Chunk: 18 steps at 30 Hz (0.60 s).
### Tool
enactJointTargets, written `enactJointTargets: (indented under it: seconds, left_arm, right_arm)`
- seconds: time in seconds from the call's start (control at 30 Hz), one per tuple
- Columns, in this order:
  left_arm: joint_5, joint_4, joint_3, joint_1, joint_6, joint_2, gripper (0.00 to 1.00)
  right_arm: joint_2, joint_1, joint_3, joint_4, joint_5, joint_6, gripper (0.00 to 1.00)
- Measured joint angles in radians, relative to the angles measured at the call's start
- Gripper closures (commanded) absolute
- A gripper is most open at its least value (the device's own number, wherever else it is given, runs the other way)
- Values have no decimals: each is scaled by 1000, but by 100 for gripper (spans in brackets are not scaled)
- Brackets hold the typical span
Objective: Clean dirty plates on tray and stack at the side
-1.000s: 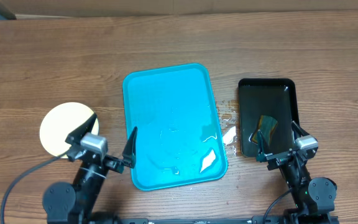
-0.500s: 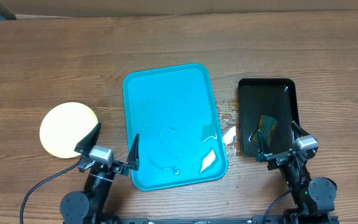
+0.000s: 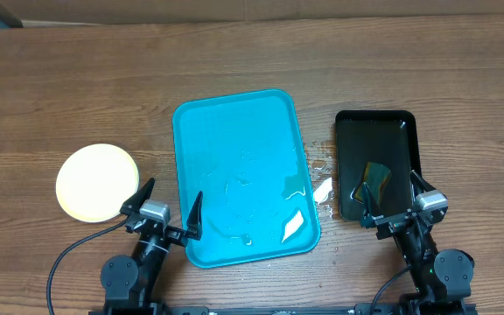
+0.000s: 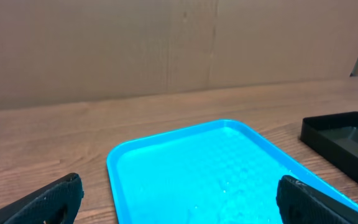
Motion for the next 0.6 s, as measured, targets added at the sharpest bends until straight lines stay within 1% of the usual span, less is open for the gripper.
enactJointTargets:
  seconds: [0.6]
  left_arm:
    - [0,-14,0,0,-3,0,0]
  right_arm:
    - [0,0,0,0,0,0,0]
